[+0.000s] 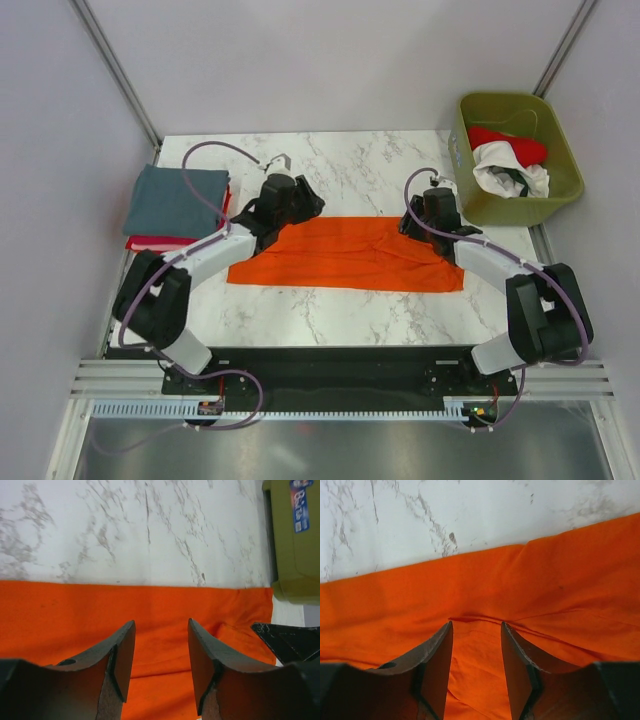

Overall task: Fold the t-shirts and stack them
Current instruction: Fold the tshirt

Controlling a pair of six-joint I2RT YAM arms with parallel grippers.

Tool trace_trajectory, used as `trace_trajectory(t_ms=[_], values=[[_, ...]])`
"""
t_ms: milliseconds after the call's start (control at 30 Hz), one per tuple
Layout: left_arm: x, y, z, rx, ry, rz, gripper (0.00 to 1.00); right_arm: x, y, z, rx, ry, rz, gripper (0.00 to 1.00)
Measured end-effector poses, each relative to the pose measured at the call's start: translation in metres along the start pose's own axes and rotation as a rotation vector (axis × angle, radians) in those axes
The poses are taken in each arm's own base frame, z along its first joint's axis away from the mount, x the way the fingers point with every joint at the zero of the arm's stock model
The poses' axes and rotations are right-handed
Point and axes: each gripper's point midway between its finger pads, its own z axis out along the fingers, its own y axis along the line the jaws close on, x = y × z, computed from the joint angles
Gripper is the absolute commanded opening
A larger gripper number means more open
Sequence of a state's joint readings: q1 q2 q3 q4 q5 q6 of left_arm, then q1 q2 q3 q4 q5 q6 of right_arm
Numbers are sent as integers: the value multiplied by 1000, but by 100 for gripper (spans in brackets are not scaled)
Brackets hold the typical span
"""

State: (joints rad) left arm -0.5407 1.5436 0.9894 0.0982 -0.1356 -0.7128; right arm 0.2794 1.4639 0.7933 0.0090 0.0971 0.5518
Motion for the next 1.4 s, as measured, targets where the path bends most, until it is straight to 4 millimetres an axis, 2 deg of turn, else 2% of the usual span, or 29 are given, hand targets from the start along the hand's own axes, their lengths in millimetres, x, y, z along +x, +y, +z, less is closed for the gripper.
trace_trajectory(t_ms=[67, 300, 433, 533, 600, 733, 767, 833, 867, 1000, 1067, 1100, 1133, 1167, 1233, 1333, 1400], values=[[17, -11, 17, 25, 63, 13, 52, 13, 7, 5, -44, 59, -6, 53], [72, -30, 64, 60, 253, 38, 50, 34, 14, 17, -89, 129, -38, 56], [92, -40, 75, 76, 321, 48, 50, 38, 21, 27, -101, 144, -71, 56], [99, -48, 79, 90, 348, 53, 50, 38, 28, 34, -105, 147, -100, 54], [102, -50, 80, 96, 358, 54, 50, 39, 33, 38, -110, 149, -118, 51], [106, -52, 86, 101, 374, 53, 50, 43, 34, 38, -98, 149, -143, 34], [109, -51, 87, 101, 383, 52, 50, 44, 34, 37, -97, 148, -148, 24], [116, -48, 92, 94, 399, 48, 49, 46, 35, 36, -93, 148, -157, 12], [121, -45, 95, 88, 410, 46, 49, 47, 35, 35, -92, 149, -155, 2], [141, -35, 103, 69, 463, 29, 49, 55, 33, 13, -102, 151, -145, 0], [138, -38, 104, 78, 460, 28, 48, 59, 36, -3, -124, 142, -132, 0], [138, -39, 104, 79, 461, 27, 48, 61, 38, -12, -140, 138, -121, 3], [138, -39, 104, 79, 463, 28, 48, 64, 40, -20, -158, 137, -109, 13], [140, -38, 104, 75, 467, 29, 48, 66, 43, -28, -175, 136, -92, 34], [140, -37, 104, 74, 467, 29, 48, 72, 48, -40, -209, 140, -62, 53], [140, -37, 104, 73, 467, 30, 48, 84, 50, -53, -242, 166, -36, 58], [140, -37, 104, 71, 468, 30, 48, 86, 49, -59, -239, 171, -28, 57]])
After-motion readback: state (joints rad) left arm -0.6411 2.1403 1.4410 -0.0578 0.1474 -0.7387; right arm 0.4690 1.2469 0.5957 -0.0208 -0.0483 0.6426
